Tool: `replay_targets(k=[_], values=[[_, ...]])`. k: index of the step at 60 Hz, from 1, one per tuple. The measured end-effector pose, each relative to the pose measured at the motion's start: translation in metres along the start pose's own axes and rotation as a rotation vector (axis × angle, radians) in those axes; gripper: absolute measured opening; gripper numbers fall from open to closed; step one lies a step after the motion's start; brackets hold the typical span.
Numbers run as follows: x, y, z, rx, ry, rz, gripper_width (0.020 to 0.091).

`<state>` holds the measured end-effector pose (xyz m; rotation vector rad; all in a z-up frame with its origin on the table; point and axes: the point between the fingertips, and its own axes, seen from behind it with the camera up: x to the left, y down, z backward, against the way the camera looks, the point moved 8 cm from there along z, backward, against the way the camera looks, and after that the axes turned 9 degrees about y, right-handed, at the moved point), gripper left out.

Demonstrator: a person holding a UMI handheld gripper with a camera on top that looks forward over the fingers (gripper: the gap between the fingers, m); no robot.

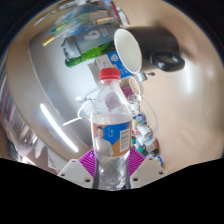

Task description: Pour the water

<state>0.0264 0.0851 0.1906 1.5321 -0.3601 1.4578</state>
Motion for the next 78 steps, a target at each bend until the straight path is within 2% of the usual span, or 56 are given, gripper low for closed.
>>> replay_targets(k=[5, 17, 23, 33, 44, 47, 50, 53, 56, 59, 61, 65, 71, 78], values=[[0.013, -0.008, -0.006, 0.037, -0.042, -0.152, 0.0364], [0.036, -0.032, -0.002, -0.014, -0.116, -0.385, 0.0365], [0.039, -0.029, -0.004, 0.005, -0.126, -0.390, 0.0364], [0.043, -0.017, -0.007, 0.058, -0.079, -0.260, 0.0364], [0.078, -0.015, 0.022, 0.005, 0.004, 0.291, 0.0363], [0.102, -0.020, 0.037, -0.049, 0.010, 0.506, 0.0362], [0.129, -0.033, 0.058, -0.141, 0.017, 0.746, 0.0365], [0.156, -0.063, 0.088, -0.265, 0.009, 1.000, 0.0367], [0.178, -0.082, 0.104, -0.428, 0.074, 1.227, 0.0368], [0.189, -0.129, 0.136, -0.580, 0.148, 1.437, 0.0369], [0.192, -0.147, 0.144, -0.693, 0.240, 1.523, 0.0368], [0.183, -0.198, 0.168, -0.842, 0.368, 1.634, 0.0366], [0.140, -0.264, 0.189, -0.941, 0.530, 1.687, 0.0367], [0.083, -0.316, 0.186, -0.949, 0.633, 1.696, 0.0366]])
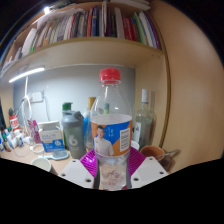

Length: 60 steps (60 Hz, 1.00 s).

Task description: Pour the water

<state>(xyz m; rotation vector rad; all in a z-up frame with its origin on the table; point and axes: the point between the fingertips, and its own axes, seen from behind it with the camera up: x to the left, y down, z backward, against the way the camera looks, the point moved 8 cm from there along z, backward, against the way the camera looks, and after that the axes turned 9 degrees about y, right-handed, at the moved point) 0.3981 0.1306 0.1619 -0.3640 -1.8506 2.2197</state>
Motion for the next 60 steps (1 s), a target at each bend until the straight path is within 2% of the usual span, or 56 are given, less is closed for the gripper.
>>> replay_targets(k=[13, 15, 16, 28, 32, 37, 41, 43, 51, 60], values=[[-0.010, 0.060, -0.026, 0.002, 0.005, 0.020, 0.0367], [-0.010, 0.069, -0.026, 0.026, -0.001, 0.017, 0.0370], [-0.010, 0.063, -0.027, -0.016, -0.004, 0.005, 0.0367], [-0.014, 0.067, -0.028, -0.021, -0.020, -0.045, 0.0372], [-0.014, 0.067, -0.028, -0.006, -0.023, -0.040, 0.0462], [-0.013, 0.066, -0.023, 0.071, -0.053, -0.059, 0.0557], [-0.015, 0.068, -0.018, 0.136, -0.088, -0.110, 0.0744], [-0.018, 0.066, -0.015, 0.155, -0.086, -0.140, 0.0788], [-0.036, 0.059, 0.004, 0.181, -0.017, -0.154, 0.0802], [-0.040, 0.034, 0.054, 0.174, -0.012, -0.152, 0.0806]])
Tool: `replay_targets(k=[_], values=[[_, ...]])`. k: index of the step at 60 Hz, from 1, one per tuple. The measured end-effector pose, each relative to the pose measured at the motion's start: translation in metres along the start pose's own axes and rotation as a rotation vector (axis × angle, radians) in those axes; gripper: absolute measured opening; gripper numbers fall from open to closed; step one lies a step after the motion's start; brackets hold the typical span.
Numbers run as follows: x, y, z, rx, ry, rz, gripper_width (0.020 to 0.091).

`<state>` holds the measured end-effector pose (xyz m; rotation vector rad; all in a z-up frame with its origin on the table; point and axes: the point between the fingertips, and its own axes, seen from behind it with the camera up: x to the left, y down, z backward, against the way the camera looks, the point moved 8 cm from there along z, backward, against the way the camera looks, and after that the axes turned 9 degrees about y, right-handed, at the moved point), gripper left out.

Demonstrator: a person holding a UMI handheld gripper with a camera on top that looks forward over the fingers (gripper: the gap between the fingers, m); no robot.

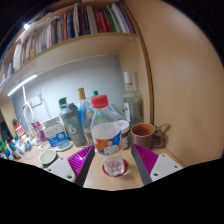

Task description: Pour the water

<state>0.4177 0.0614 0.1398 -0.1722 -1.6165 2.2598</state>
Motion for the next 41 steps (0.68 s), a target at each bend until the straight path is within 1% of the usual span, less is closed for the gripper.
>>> replay_targets(k=[10, 26, 32, 36, 41], values=[[0.019, -0.029, 0.101, -0.026, -0.013, 0.044, 0.0804], [0.049, -0.088, 0.300, -0.146, 0.020, 0.096, 0.0808], [0.061, -0.094, 0.372, -0.150, 0.015, 0.091, 0.0807], [0.066, -0.094, 0.410, -0.142, -0.005, 0.110, 0.0807], [0.074, -0.098, 0.453, -0.149, -0.033, 0.115, 0.0809]])
